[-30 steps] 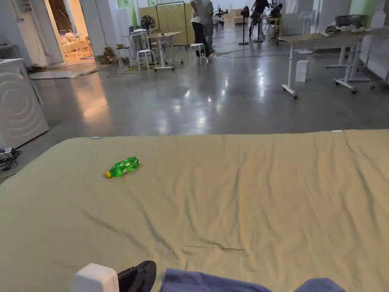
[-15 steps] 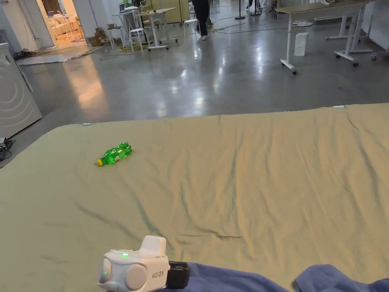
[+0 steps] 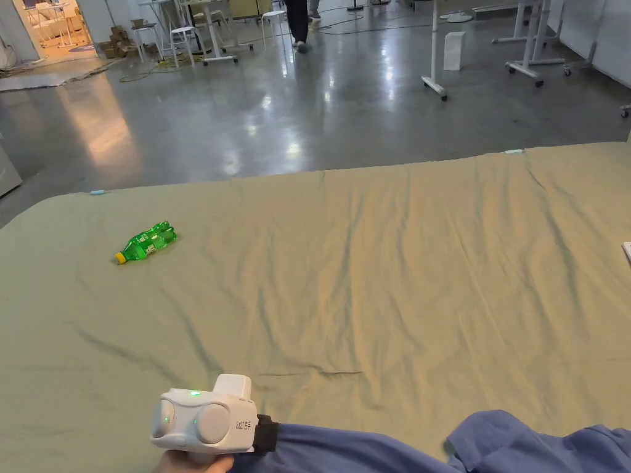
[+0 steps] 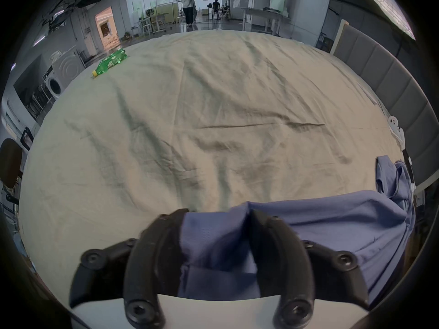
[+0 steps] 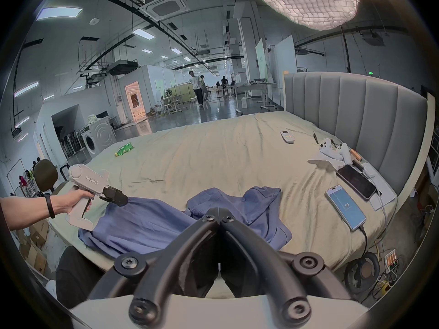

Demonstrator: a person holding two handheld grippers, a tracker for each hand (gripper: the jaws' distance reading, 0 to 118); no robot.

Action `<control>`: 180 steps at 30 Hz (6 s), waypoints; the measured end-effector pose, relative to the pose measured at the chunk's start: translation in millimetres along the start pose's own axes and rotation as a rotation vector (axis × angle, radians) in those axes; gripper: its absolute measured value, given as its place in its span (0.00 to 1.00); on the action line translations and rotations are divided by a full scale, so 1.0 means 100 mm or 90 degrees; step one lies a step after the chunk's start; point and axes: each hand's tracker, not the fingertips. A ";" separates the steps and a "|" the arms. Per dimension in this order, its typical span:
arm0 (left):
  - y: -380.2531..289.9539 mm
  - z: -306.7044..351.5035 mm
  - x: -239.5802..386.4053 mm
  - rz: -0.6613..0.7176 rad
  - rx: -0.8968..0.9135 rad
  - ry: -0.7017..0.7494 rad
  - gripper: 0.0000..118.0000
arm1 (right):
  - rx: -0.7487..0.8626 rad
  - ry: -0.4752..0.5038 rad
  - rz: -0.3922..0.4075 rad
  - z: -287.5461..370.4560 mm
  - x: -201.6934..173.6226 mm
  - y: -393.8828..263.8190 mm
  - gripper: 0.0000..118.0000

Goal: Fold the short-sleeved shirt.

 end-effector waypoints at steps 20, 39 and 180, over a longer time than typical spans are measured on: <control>0.16 -0.23 0.00 0.000 -0.071 -0.036 0.07 | -0.298 -0.067 -0.119 -2.35 1.34 0.50 0.72; 0.05 0.09 -0.13 0.062 0.012 -0.080 0.06 | -0.298 -0.169 -0.066 -2.35 1.27 0.49 0.06; -2.31 2.08 -1.28 0.193 0.349 -0.040 0.68 | -0.068 -0.085 -0.121 -0.31 0.85 -0.31 0.68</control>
